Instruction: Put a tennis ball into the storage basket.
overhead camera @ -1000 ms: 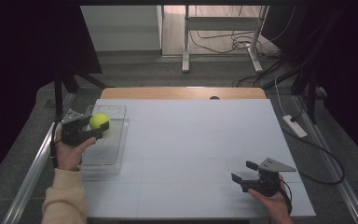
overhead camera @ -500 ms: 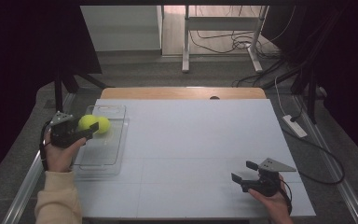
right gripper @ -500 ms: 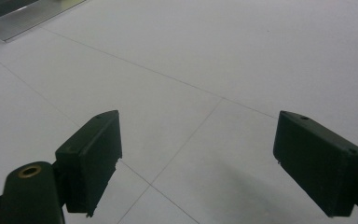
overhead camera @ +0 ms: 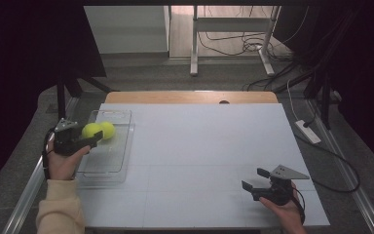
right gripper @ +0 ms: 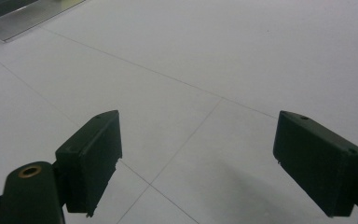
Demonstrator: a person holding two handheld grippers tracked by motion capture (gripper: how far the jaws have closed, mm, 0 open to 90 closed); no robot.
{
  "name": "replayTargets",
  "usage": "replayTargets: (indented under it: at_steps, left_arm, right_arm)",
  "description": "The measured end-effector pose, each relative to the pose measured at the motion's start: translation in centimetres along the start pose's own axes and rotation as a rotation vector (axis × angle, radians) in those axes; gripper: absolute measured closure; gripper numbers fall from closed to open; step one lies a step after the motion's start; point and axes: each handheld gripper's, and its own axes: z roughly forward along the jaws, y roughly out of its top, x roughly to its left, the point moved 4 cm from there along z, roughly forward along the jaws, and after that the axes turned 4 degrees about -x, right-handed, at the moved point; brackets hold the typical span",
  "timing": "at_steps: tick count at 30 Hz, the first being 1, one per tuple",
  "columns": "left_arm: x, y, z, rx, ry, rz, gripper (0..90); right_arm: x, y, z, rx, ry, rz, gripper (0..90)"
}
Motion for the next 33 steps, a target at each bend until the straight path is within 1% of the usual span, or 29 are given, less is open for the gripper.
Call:
replayTargets:
  at_steps: [6,11,18,23,26,29,33]
  left_arm:
    - [0.2,-0.4,0.4,0.028,0.005,-0.004,27.0]
    - [0.3,-0.6,0.6,0.042,0.004,-0.005,27.0]
    - [0.6,-1.1,1.1,0.078,0.021,-0.004,27.0]
    - [0.5,-1.4,1.5,0.109,0.028,0.006,26.9]
    - [0.4,-1.6,1.8,0.131,0.041,0.015,26.8]
    - [0.4,-1.6,1.8,0.133,0.037,0.014,26.8]
    - [0.5,-1.7,1.8,0.150,0.037,0.016,26.8]
  right_arm:
    - [0.0,0.0,0.0,0.000,-0.001,0.000,15.4]
    - [0.0,0.0,0.0,0.000,-0.001,-0.001,15.5]
    - [-0.1,0.0,0.0,0.000,-0.002,-0.002,15.5]
    - [-0.1,0.0,0.0,0.000,-0.002,-0.003,15.5]
    - [-0.1,0.0,0.0,0.000,-0.003,-0.003,15.5]
    - [-0.1,0.0,-0.1,0.000,-0.003,-0.003,15.5]
    - [-0.1,0.0,-0.1,0.000,-0.002,-0.003,15.5]
